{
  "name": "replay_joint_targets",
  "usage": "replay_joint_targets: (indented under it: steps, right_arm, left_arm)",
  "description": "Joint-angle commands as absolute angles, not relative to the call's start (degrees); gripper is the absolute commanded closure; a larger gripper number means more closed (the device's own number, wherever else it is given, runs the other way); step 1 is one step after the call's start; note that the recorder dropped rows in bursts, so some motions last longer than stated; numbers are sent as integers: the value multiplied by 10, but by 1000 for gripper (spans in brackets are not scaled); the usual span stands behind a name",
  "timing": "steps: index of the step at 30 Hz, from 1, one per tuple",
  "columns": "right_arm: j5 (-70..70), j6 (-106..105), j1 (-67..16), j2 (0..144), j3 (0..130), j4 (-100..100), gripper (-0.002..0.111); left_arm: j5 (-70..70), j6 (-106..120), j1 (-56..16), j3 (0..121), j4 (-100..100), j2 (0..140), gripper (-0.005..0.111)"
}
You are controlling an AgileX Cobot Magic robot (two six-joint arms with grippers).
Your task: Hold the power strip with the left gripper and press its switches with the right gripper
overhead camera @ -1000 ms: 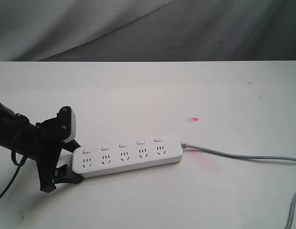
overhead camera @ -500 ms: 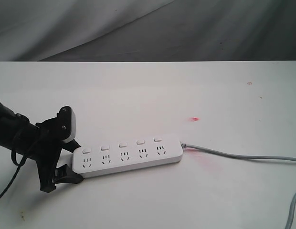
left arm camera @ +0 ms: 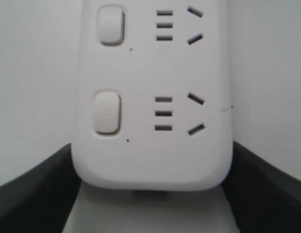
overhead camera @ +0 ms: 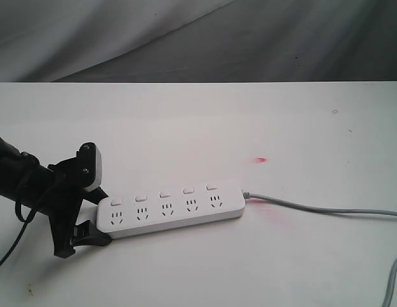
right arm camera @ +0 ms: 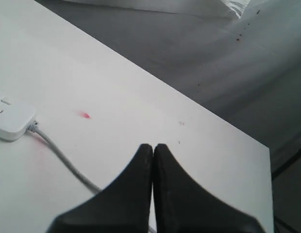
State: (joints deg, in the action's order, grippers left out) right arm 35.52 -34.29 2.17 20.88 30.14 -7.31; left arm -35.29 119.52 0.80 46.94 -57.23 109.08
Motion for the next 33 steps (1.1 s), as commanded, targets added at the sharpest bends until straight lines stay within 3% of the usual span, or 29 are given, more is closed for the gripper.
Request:
replay_joint_targets:
  steps: [1,7,17,30,33]
  right_arm:
    - [382,-343,-19,337,399,-50,108]
    - [384,-343,-134,460,475,-50,108]
    - [374,-231,-330,602,482,-126,108]
    - [353,-227,-355,657,482,-186,108]
    - [437,-306,-312,702,535,-183,108]
  left_arm:
    - [-332,1199,7,470,-564,1093,56]
    - [-332,1199,7,470,-564,1093,56]
    - [-332,1199,7,470,-564,1093,56]
    - [-332,1199,7,470,-564,1093,56]
    - [-332,1199,7,470,-564,1093,56]
